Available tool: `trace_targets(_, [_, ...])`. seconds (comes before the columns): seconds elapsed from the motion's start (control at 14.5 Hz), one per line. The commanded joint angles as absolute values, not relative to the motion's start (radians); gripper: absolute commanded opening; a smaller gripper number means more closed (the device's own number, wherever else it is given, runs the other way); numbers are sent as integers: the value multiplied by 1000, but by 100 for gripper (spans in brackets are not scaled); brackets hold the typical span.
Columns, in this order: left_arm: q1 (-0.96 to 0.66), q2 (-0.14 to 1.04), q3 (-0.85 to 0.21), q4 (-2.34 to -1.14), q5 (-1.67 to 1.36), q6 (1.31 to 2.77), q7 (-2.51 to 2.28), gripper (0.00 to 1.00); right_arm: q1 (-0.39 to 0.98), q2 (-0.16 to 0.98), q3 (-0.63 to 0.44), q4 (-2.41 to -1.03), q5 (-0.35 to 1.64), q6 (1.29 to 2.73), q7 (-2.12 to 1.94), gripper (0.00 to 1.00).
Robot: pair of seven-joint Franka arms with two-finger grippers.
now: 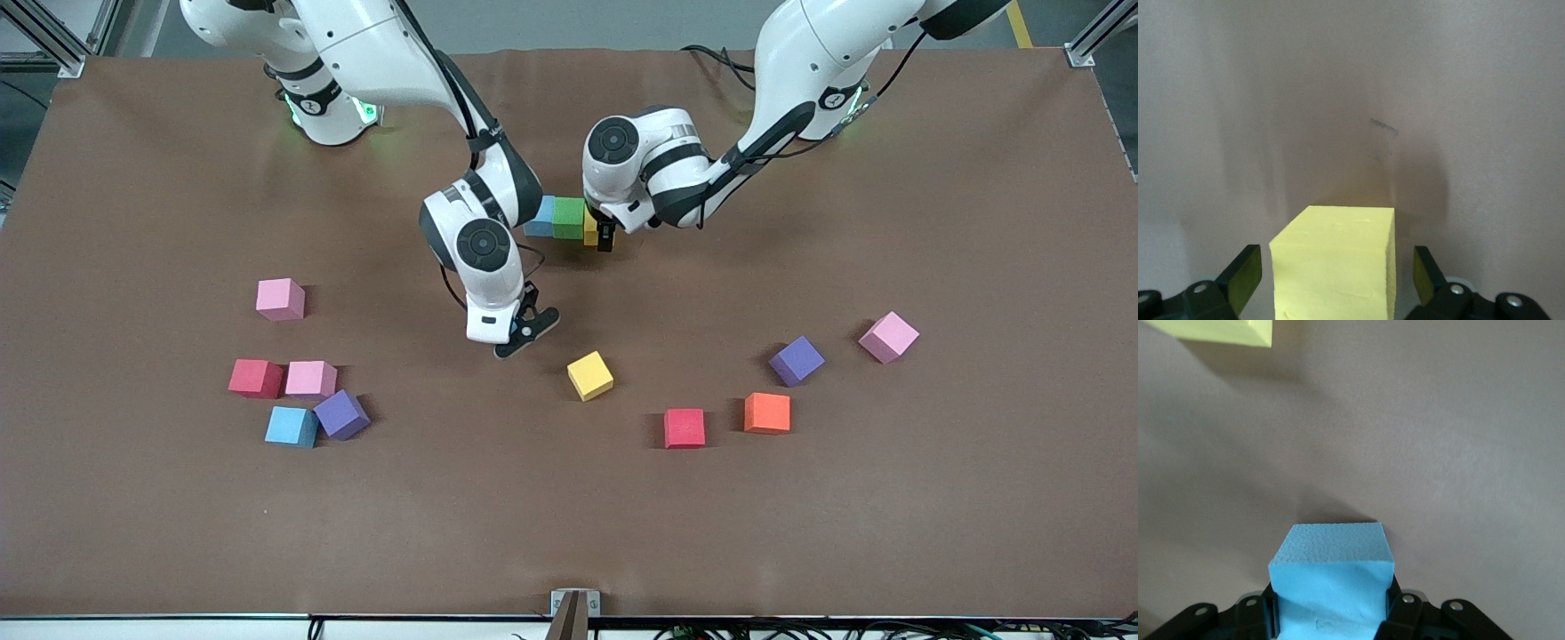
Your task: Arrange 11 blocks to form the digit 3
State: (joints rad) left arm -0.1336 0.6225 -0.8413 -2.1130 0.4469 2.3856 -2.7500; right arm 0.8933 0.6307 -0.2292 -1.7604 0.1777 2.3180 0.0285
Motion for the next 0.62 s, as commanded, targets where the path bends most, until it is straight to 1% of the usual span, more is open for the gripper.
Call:
trace_targets(0.0, [-138,588,-844,-2105,457,2330,-2872,100,929,575,-227,-1818,210,2318,190,25])
trace_targets(0.14, [-137,572,-847,-2105,456,2322,-2870,100,946,555,-227,-1842,229,2327,247,25])
trace_targets(0.41, [-133,568,-862,-2105,454,2319,-2870,100,1006,486,-227,-2012,235,2500,366,24])
trace_targets(0.55, [-132,552,-871,-2105,449,2297,-2869,100,1023,468,-226,-2048,236,2499,417,24])
